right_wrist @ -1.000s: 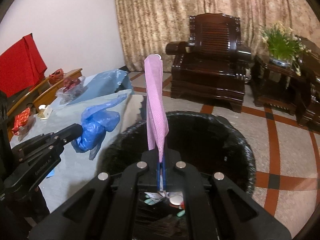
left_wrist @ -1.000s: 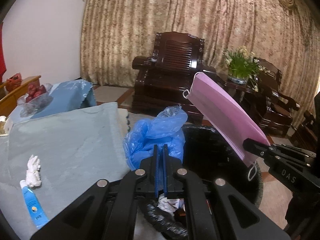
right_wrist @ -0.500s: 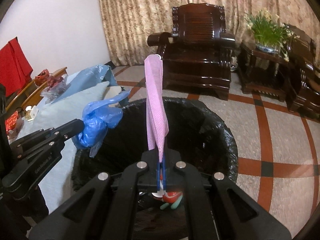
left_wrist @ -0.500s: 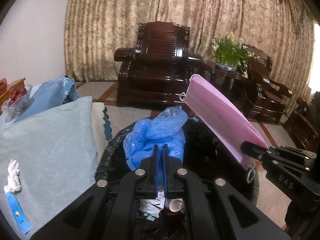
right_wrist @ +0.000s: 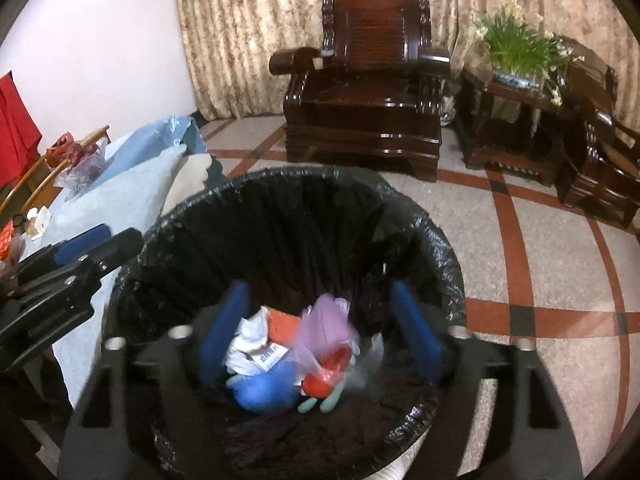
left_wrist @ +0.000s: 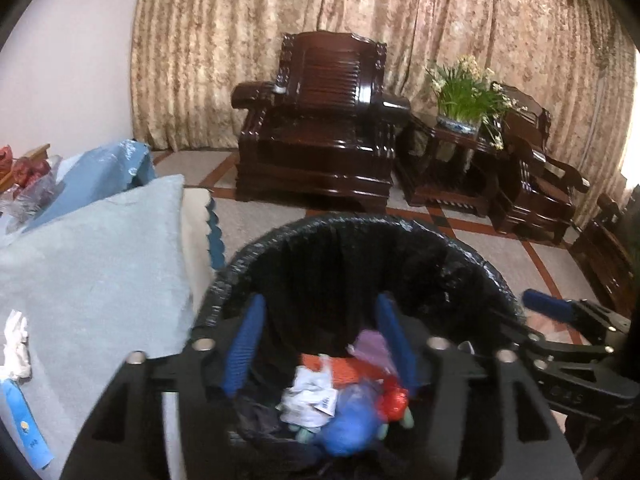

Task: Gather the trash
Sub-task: 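Carry the mask and blue glove over the bin and open both grippers, then move the left gripper to the blue lotion tube and close on it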

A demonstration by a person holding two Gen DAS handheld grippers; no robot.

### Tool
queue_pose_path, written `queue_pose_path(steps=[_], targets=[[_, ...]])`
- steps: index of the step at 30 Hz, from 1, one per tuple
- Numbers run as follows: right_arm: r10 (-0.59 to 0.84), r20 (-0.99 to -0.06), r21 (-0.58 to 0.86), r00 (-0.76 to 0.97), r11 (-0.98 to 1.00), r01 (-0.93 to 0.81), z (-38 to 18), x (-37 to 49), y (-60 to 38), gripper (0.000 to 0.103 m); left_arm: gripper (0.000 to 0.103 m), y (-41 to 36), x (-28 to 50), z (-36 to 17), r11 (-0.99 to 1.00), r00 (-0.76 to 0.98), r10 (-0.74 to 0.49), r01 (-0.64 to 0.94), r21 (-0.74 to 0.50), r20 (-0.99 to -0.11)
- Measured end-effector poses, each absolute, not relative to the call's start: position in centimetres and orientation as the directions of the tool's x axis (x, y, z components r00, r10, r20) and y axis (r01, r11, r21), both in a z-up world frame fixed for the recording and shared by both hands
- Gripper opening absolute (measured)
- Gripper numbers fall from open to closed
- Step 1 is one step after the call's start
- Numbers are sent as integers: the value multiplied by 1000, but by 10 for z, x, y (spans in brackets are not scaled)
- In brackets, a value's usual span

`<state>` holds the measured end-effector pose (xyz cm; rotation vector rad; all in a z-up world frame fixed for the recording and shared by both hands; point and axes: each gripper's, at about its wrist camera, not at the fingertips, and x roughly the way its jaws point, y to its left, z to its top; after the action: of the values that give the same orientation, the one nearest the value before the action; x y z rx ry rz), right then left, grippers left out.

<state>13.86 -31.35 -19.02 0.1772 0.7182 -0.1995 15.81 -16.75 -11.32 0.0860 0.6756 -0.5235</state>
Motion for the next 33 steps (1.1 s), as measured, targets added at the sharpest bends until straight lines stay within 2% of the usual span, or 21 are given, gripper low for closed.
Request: queue_pose_path(steps=[3,8,14,19,27,33], targets=[[-107,-634,104,766,969,222,-182,136,-308,91,75,-149,156,-107,884,684,-411,462,-79,-602],[-57,-587,124,807,980,159,-164,139,-290,96,81,-112,153,-96,914,721,-365,398,-79,-589],[38,-539,153,842,987,54,-149,147,-247,97,82,-56,143,-87,954,775,-275,295,-58,-569],[119,-525,158,842,987,-41,-144,161,-201,97,82,1,134,-88,985,819,-149,172,-11,-554],[231,-531,138,815,973,-186,-149,183,-130,97,82,80,127,-106,1000,818,21,-11,20,-576],[278,-543,125,793,960,-251,-160,197,-92,97,82,118,127,-131,994,786,91,-109,8,-612]])
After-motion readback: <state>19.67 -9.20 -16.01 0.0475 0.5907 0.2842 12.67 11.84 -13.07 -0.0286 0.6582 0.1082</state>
